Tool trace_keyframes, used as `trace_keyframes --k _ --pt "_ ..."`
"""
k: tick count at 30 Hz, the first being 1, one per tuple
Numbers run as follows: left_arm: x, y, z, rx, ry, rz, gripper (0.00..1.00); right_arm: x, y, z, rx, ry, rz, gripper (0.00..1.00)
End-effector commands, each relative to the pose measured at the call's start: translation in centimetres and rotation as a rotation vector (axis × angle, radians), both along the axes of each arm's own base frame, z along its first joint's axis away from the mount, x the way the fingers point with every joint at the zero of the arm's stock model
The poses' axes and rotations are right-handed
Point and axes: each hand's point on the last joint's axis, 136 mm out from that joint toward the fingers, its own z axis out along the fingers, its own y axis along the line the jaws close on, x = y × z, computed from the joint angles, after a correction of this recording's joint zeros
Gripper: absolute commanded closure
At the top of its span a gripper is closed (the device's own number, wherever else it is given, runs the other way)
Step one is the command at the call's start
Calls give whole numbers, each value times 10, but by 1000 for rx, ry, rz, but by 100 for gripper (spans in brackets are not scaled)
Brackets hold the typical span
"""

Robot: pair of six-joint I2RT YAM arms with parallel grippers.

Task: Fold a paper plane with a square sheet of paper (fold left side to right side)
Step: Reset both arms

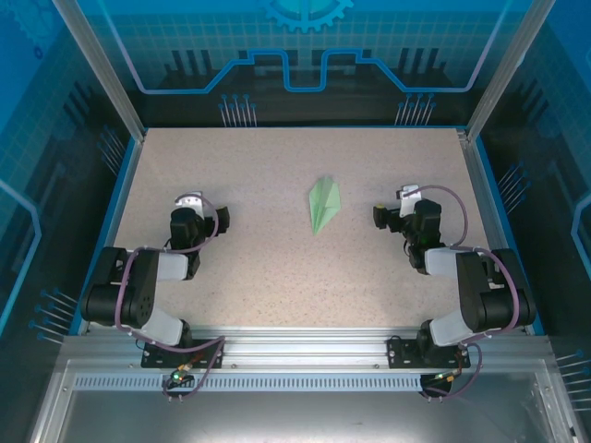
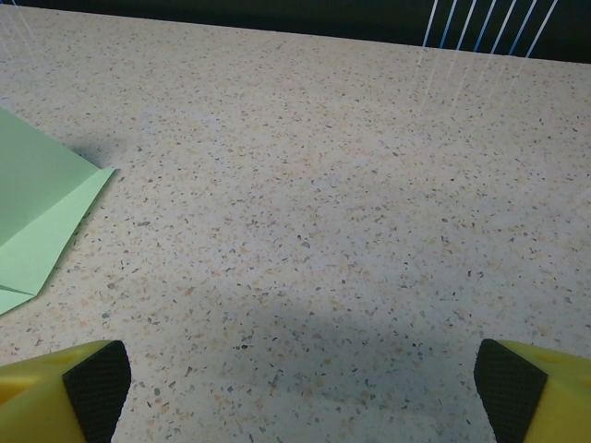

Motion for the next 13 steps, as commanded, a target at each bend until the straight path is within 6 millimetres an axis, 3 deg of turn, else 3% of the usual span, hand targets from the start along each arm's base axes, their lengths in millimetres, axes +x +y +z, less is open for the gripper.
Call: trace_keyframes --k 1,13 --pt "9 -4 15 14 -45 -35 1 2 -1 1 -21 -21 -3 1" --pt "10 -9 15 12 -38 -63 2 2 -1 2 -20 -21 -1 0"
